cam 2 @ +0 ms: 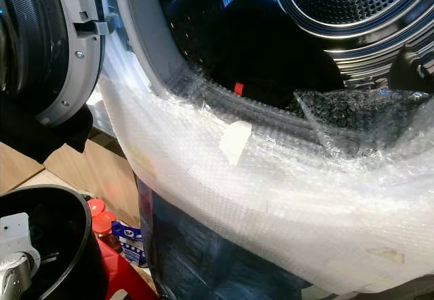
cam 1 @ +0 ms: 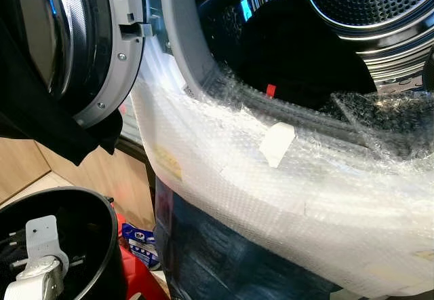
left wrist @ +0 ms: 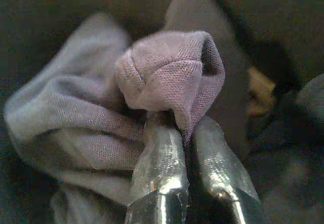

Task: Clothes washing

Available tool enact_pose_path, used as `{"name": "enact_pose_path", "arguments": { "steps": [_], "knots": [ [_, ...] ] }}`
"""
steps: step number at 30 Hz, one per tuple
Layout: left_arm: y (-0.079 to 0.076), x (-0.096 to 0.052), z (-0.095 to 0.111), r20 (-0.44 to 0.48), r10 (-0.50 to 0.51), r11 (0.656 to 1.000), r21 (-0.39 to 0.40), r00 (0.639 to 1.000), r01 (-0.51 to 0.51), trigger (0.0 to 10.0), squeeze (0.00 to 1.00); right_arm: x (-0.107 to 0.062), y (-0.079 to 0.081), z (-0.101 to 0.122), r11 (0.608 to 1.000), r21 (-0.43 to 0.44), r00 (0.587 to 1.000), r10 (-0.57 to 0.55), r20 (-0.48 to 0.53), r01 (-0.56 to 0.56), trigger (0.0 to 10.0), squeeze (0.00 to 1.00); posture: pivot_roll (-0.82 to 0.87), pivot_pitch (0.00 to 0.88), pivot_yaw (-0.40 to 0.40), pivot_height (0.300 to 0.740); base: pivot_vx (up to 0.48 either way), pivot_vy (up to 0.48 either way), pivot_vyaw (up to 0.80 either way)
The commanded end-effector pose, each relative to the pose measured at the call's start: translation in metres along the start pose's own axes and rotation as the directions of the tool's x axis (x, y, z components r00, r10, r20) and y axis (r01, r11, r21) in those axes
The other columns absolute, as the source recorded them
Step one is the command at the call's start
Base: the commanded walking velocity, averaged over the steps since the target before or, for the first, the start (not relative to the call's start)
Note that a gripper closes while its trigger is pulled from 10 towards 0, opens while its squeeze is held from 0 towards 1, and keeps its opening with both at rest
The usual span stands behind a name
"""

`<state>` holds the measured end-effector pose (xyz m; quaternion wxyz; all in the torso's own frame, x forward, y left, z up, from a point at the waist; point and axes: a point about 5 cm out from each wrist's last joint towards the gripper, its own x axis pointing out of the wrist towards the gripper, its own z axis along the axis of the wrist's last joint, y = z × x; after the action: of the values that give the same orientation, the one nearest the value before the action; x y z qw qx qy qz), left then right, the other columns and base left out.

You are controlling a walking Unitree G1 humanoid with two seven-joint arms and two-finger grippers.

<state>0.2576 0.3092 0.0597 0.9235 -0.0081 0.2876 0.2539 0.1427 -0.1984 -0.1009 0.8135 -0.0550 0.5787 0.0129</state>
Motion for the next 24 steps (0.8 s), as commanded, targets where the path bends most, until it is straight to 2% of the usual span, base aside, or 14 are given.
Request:
{"name": "enact_pose_path", "arguments": {
  "steps": [1, 2, 5, 6, 7, 10, 11, 12, 15, 19, 20, 22, 23, 24],
  "knots": [
    [-0.005, -0.003, 0.005, 0.008, -0.032, 0.999, -0.018, 0.999, 0.032, 0.0, 0.00, 0.000, -0.001, -0.001, 1.000, 0.017, 1.000, -0.006, -0.002, 0.006, 10.0, 0.00, 0.15, 0.046, -0.084, 0.740, 0.000, 0.000, 0.00],
    [-0.010, -0.006, 0.017, 0.040, -0.072, 0.996, -0.056, 0.997, 0.074, 0.0, 0.00, 0.000, -0.001, 0.000, 1.000, 0.015, 1.000, -0.005, -0.001, 0.006, 10.0, 0.00, 0.15, 0.052, -0.089, 0.740, 0.000, 0.000, 0.00],
    [-0.019, -0.017, 0.040, 0.126, -0.187, 0.982, 0.005, 0.974, 0.188, 0.0, 0.00, 0.000, -0.002, -0.001, 1.000, 0.010, 1.000, -0.005, -0.005, 0.005, 10.0, 0.00, 0.16, 0.053, -0.098, 0.740, 0.000, 0.000, 0.00],
    [-0.034, -0.032, 0.059, 0.202, -0.353, 0.935, 0.116, 0.914, 0.336, 0.0, 0.00, 0.000, -0.002, -0.002, 1.000, 0.004, 1.000, -0.004, -0.007, 0.004, 10.0, 0.00, 0.17, 0.051, -0.100, 0.740, 0.000, 0.000, 0.00],
    [-0.039, -0.037, 0.063, 0.216, -0.409, 0.910, 0.160, 0.886, 0.382, 0.0, 0.00, 0.000, -0.002, -0.002, 1.000, 0.002, 1.000, -0.003, -0.007, 0.003, 10.0, 0.00, 0.17, 0.051, -0.100, 0.740, 0.000, 0.000, 0.00],
    [-0.063, -0.065, 0.069, 0.175, -0.660, 0.736, 0.347, 0.731, 0.581, 0.0, 0.00, 0.000, -0.002, 0.000, 1.000, -0.003, 1.000, -0.006, -0.004, 0.006, 10.0, 0.00, 0.17, 0.058, -0.098, 0.740, 0.000, 0.000, 0.00],
    [-0.073, -0.082, 0.071, 0.152, -0.768, 0.613, 0.457, 0.623, 0.644, 0.0, 0.00, 0.000, -0.002, 0.002, 1.000, -0.004, 1.000, -0.007, 0.000, 0.007, 10.0, 0.00, 0.17, 0.059, -0.093, 0.740, 0.000, 0.000, 0.00],
    [-0.077, -0.093, 0.072, 0.145, -0.820, 0.541, 0.514, 0.554, 0.666, 0.0, 0.00, 0.000, -0.001, 0.003, 1.000, -0.005, 1.000, -0.006, 0.003, 0.006, 10.0, 0.00, 0.17, 0.059, -0.093, 0.740, 0.000, 0.000, 0.00],
    [-0.081, -0.119, 0.079, 0.106, -0.902, 0.403, 0.557, 0.419, 0.726, 0.0, 0.00, 0.000, 0.000, 0.005, 1.000, 0.000, 1.000, -0.003, 0.012, 0.003, 10.0, 0.00, 0.17, 0.059, -0.090, 0.740, 0.000, 0.000, 0.00],
    [-0.078, -0.145, 0.101, 0.057, -0.947, 0.278, 0.638, 0.316, 0.719, 0.0, 0.00, 0.000, 0.005, 0.005, 1.000, 0.002, 1.000, 0.006, 0.016, -0.006, 10.0, 0.00, 0.18, 0.069, -0.087, 0.740, 0.000, 0.000, 0.00],
    [-0.078, -0.147, 0.103, 0.050, -0.950, 0.267, 0.644, 0.308, 0.717, 0.0, 0.00, 0.000, 0.005, 0.005, 1.000, 0.002, 1.000, 0.006, 0.016, -0.006, 10.0, 0.00, 0.18, 0.069, -0.087, 0.740, 0.000, 0.000, 0.00],
    [-0.079, -0.157, 0.106, -0.024, -0.967, 0.168, 0.688, 0.254, 0.706, 0.0, 0.00, 0.001, 0.006, 0.004, 1.000, 0.005, 1.000, 0.007, 0.014, -0.007, 10.0, 0.00, 0.19, 0.072, -0.084, 0.740, 0.000, 0.000, 0.00],
    [-0.079, -0.157, 0.106, -0.024, -0.967, 0.168, 0.688, 0.254, 0.706, 0.0, 0.00, 0.001, 0.006, 0.004, 1.000, 0.005, 1.000, 0.007, 0.014, -0.007, 10.0, 0.00, 0.19, 0.072, -0.084, 0.740, 0.000, 0.000, 0.00],
    [-0.082, -0.160, 0.106, -0.089, -0.971, 0.092, 0.718, 0.221, 0.690, 0.0, 0.00, 0.001, 0.006, 0.004, 1.000, 0.019, 1.000, -0.001, 0.023, 0.000, 10.0, 0.00, 0.18, 0.074, -0.080, 0.740, 0.000, 0.000, 0.00]
  ]
}}
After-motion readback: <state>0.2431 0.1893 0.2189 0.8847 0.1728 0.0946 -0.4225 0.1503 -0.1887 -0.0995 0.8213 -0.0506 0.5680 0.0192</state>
